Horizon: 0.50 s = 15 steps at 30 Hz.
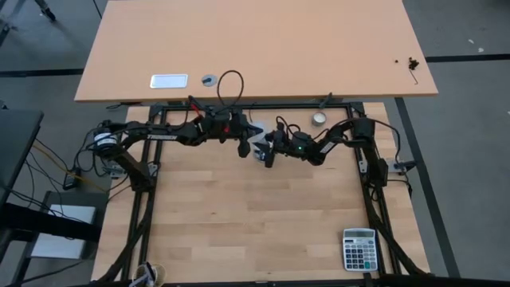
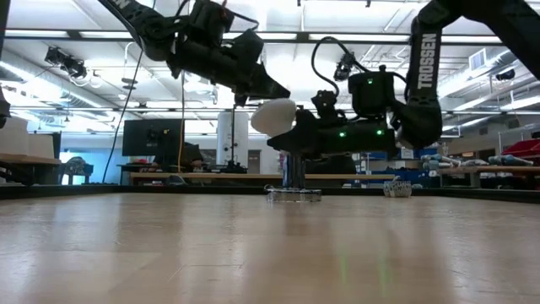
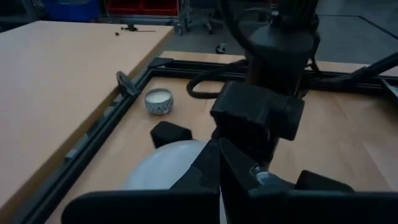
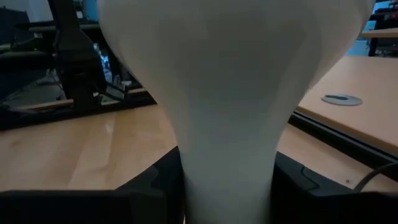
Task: Screw lightbulb
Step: Insert the light into the lamp socket
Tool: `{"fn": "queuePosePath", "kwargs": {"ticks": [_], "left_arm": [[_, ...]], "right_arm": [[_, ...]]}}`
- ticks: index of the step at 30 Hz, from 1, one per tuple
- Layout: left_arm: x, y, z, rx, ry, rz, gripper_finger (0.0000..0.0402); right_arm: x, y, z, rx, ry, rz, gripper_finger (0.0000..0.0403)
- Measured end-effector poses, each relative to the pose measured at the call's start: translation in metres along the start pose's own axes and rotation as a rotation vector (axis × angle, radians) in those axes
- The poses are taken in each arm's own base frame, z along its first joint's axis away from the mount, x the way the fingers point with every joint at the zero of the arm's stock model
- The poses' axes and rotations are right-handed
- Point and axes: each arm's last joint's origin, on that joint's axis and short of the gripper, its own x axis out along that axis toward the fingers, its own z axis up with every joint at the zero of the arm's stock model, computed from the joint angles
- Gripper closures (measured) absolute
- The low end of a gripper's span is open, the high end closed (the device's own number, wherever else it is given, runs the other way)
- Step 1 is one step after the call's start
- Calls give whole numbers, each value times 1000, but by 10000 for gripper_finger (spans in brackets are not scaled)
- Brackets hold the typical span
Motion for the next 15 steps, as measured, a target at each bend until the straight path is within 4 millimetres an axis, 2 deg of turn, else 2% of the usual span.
{"fn": "queuePosePath", "kwargs": {"ticks": [4,10,15], "left_arm": [[-4,0,7,23,-47,6,402],[-5,-1,7,7,-33,-17,402],[-6,-5,-8,-51,-17,-33,402]], "right_arm": [[-10,-1,4,-20,15,-8,239],[-20,-4,2,-11,12,-23,239],[-21,-4,4,-11,-18,-23,241]]}}
